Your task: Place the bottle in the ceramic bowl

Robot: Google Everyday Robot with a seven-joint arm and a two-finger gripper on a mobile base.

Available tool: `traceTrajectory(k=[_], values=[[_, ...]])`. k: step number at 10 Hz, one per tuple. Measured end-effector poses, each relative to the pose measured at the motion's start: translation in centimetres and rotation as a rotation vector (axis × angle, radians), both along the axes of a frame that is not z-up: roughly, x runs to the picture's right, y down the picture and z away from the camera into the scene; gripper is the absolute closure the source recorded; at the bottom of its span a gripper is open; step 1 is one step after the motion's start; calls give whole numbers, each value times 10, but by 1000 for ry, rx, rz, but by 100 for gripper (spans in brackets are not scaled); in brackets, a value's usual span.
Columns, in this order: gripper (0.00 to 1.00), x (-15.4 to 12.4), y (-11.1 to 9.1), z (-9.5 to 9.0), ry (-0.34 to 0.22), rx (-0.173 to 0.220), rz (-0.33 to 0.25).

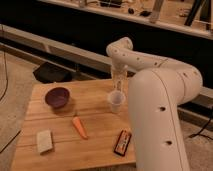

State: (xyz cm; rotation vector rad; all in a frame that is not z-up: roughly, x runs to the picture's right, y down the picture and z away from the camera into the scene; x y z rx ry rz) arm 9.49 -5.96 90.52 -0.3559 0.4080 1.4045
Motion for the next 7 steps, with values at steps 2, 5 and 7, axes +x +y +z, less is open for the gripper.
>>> traceTrajectory(k=[2, 5, 7], values=[[100, 0, 0, -1, 2, 1, 3], [100, -3, -7, -8, 7, 23, -5], [100, -16, -20, -20, -9, 57, -16]])
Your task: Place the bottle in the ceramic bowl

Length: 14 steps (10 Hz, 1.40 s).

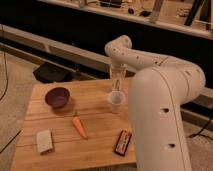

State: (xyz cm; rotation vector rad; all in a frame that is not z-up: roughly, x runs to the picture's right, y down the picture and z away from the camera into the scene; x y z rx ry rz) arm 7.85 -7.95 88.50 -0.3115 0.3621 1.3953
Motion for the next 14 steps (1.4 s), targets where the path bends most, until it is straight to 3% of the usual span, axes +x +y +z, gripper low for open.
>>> traceTrajectory(k=[2, 5, 7, 9, 11, 14], values=[[100, -24, -18, -21, -42, 51, -8], [100, -76, -37, -68, -162, 119, -7], [100, -121, -33, -104, -274, 127, -14], [100, -144, -26, -126, -340, 125, -23], [100, -173, -13, -140, -400, 104, -53], [100, -209, -2, -142, -442, 79, -128]])
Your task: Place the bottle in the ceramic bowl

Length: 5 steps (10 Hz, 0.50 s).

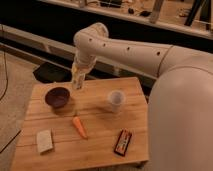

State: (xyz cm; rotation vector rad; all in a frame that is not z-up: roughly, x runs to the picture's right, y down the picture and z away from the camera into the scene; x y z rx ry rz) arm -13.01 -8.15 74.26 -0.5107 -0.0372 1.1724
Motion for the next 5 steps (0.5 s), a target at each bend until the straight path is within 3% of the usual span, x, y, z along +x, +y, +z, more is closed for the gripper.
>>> traceTrajectory(k=[5], values=[[100, -50, 0, 9, -19, 1, -137]])
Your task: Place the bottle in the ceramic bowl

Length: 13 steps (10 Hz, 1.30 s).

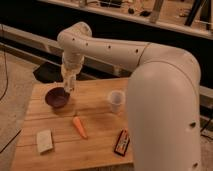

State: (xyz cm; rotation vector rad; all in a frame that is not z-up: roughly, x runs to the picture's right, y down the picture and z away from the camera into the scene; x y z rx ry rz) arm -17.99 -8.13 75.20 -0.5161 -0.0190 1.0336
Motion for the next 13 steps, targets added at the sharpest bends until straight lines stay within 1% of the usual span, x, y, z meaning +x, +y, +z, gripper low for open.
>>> traceTrajectory(k=[2, 5, 8, 10, 13], values=[[100, -20, -1, 8, 7, 0, -72], [100, -47, 2, 22, 12, -10, -140], [100, -68, 9, 35, 4, -29, -163], [100, -78, 19, 52, -2, -60, -161], [100, -89, 37, 71, -12, -104, -156]])
